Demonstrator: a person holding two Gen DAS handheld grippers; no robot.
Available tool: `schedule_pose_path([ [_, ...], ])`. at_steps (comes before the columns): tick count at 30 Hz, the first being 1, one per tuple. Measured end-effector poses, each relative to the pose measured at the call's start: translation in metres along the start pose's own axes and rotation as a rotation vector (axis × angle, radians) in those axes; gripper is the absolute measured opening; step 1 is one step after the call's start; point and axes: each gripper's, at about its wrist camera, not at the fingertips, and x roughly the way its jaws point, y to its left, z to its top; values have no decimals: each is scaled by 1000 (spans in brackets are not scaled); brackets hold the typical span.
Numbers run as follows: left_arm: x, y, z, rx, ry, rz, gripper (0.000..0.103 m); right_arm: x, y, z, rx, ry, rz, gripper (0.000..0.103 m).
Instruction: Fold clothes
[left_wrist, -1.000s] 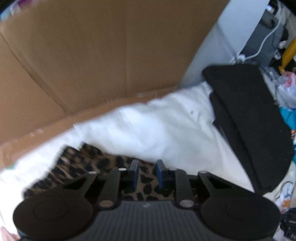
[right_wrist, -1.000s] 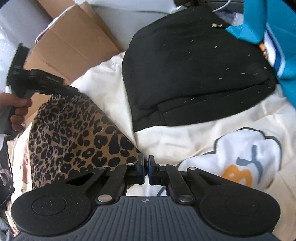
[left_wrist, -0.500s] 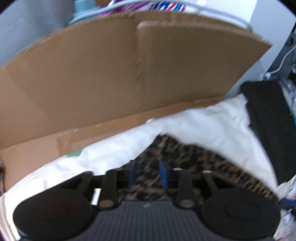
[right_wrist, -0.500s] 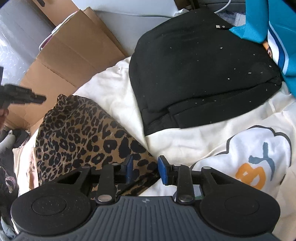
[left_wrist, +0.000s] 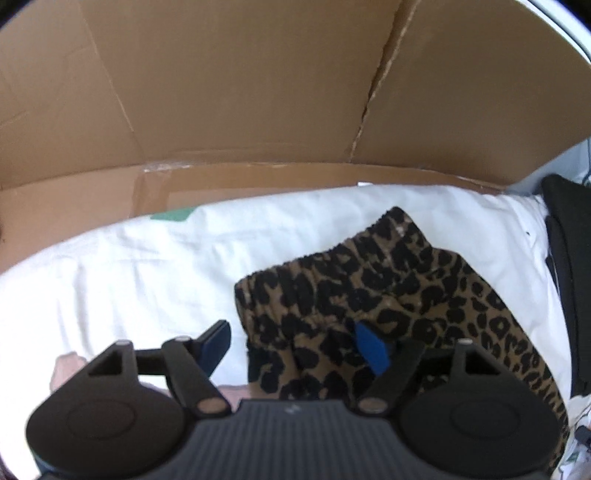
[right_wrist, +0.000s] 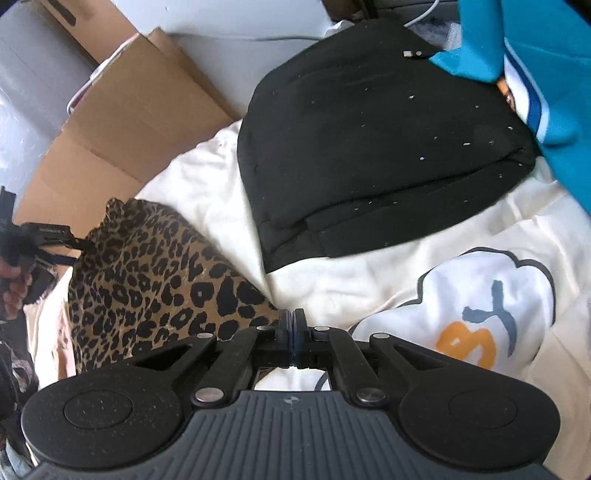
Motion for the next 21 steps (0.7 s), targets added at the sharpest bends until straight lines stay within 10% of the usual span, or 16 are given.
schedule_pose_path([
  [4,1,2,-2,-24,3,-14,77,2,-3,2,45,4,45,7],
  [8,1,6,-2,-33,3,-21,78,14,1,0,44,13,40,38],
  [21,1,9,-4,-40,-10,-38,78,17,5,-1,50,-8,88,28],
])
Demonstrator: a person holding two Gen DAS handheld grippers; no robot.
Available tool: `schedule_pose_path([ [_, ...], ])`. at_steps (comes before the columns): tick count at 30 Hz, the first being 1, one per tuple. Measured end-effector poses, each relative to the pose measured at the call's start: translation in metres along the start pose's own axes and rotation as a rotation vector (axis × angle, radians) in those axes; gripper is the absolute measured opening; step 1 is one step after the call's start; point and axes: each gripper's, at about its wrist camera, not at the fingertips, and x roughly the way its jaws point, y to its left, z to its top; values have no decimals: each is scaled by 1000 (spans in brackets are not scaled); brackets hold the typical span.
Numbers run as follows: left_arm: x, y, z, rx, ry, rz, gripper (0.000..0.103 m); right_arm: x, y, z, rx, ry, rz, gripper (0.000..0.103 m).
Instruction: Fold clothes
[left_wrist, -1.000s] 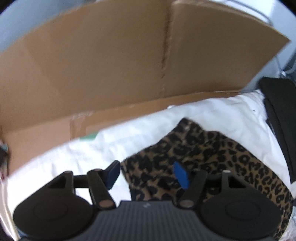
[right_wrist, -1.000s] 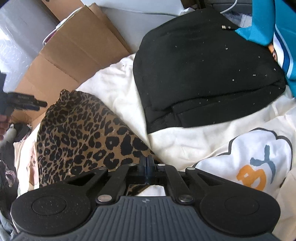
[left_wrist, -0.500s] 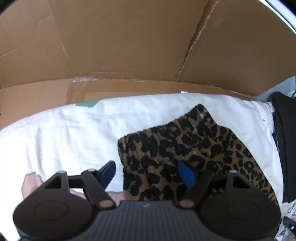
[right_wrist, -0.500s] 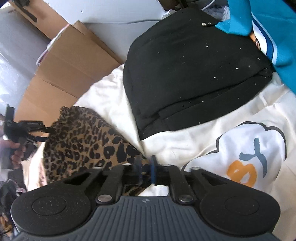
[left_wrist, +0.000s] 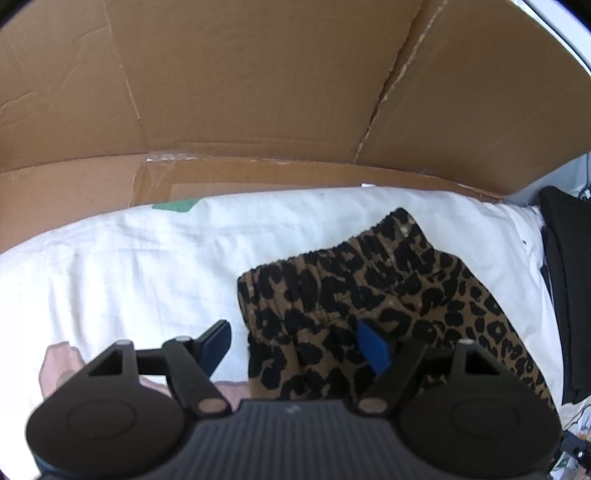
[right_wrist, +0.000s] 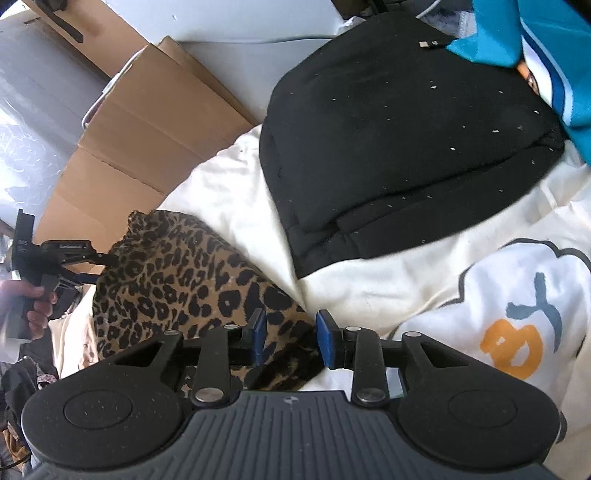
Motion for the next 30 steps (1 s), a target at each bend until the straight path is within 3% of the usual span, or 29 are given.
schedule_pose_path([
  [3,0,1,0,-3,-3,-3,78,2,-2,1,36,-6,1,14],
  [10,1,1,1,2,-7,-7,78,17,-13,-8,130,50,22,13],
  [12,1,1,1,8,-11,-7,78,17,-14,-7,141,45,28,2],
  [16,-1,-1,1,20,-19,-1,78,12,-11,-6,136,31,24,1],
  [21,-3,-4,0,41,-37,-7,77,0,-19,-7,230,1,22,1],
  [30,8,-18,-1,116,-68,-1,75,9,-15,-9,197,5,-26,1],
])
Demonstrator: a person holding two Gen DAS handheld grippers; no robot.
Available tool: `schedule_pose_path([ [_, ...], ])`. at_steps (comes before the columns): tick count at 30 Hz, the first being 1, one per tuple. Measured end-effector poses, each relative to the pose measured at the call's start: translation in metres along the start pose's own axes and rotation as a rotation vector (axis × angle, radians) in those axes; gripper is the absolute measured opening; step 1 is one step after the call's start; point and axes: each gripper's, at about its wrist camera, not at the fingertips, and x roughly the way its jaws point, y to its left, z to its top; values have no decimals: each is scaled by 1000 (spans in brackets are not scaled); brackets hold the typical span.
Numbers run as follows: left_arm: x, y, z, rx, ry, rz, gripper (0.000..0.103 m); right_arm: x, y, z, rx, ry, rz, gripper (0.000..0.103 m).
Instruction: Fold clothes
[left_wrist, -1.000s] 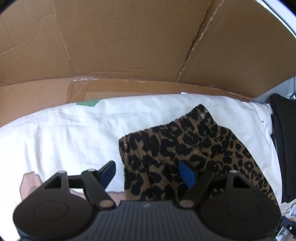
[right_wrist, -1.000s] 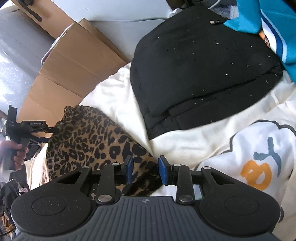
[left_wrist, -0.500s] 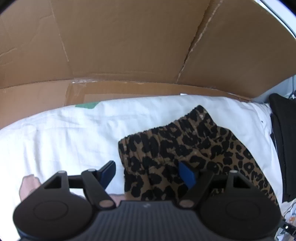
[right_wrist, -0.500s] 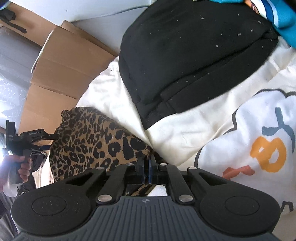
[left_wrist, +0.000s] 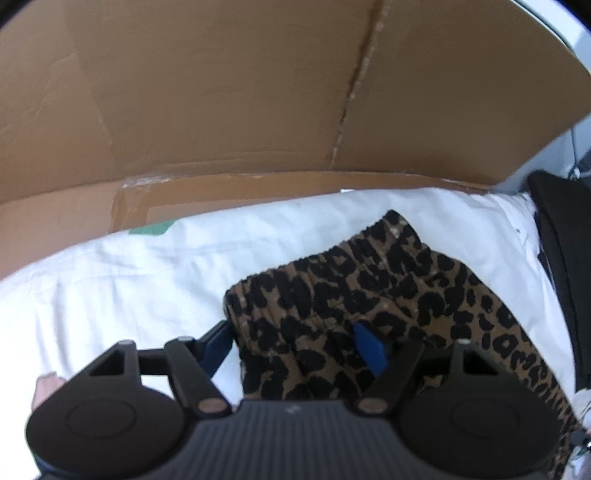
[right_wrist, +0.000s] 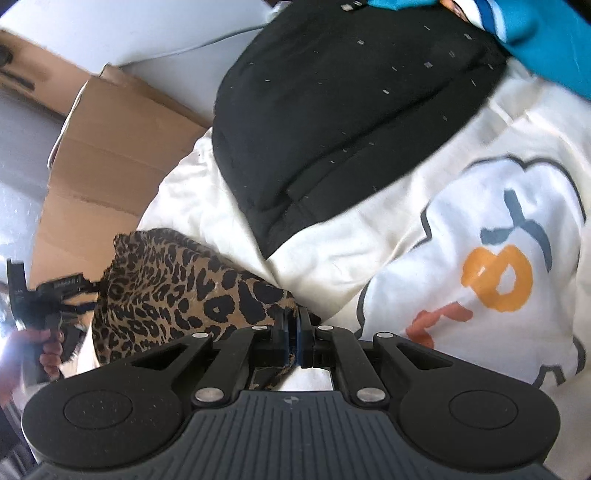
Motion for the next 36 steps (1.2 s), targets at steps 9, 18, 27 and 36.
schedule_pose_path([
  [9,3,-18,-3,153,-15,14,75,-8,7,-3,-34,-8,-41,1],
  [18,-28,-16,3,149,-18,37,74,-25,10,1,-104,-29,-102,13],
  [27,-25,14,-3,24,-7,8,28,-36,31,2,-175,-119,-27,14],
  [36,0,11,0,8,-21,3,18,20,57,-11,-264,21,-44,15],
])
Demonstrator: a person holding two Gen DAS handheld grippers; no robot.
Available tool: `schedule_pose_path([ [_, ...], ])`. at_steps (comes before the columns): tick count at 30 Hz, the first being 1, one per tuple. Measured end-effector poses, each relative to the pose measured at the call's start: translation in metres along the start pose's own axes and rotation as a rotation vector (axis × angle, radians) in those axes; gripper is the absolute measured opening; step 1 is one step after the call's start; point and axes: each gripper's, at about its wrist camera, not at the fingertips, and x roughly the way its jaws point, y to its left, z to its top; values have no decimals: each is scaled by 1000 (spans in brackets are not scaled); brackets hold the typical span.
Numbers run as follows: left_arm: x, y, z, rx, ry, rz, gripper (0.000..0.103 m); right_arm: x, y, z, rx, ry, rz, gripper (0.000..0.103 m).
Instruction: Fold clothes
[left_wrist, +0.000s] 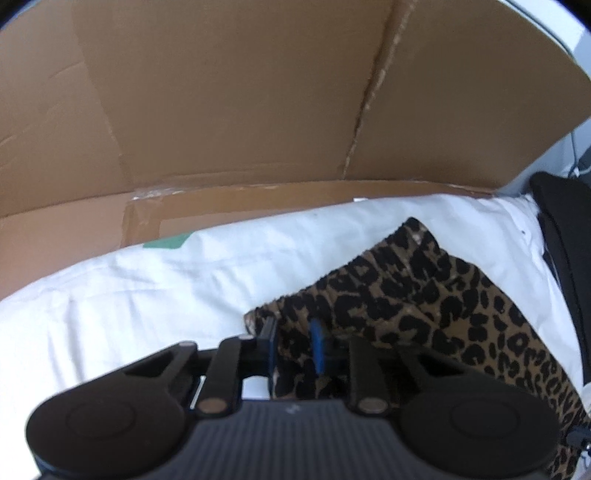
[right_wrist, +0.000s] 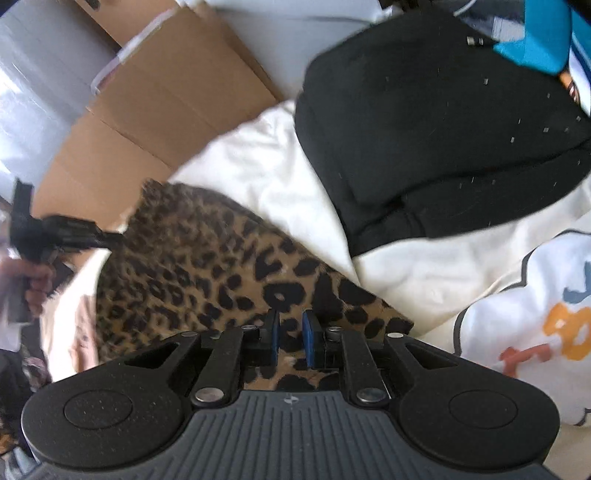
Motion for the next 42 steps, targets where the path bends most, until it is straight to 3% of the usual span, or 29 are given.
schedule_pose_path([
  [4,2,-6,1,22,-11,14,16,4,-6,2,4,6,-37,14],
  [7,-5,-4,2,5,-22,5,16,2,-13,4,8,10,-67,6],
  [16,-33,-16,2,55,-56,-87,13,2,-14,1,13,10,-78,4],
  [23,-4,-36,2,76,1,-89,14,3,-14,0,7,12,-77,4],
  [33,5,-48,12,134,19,-57,13,1,-14,-2,-3,17,-72,4],
  [40,-30,-45,20,71,-52,-150,13,1,-15,-2,-4,18,-71,4],
  [42,-25,-50,16,70,-27,-169,13,2,-15,-1,-3,19,-71,4],
])
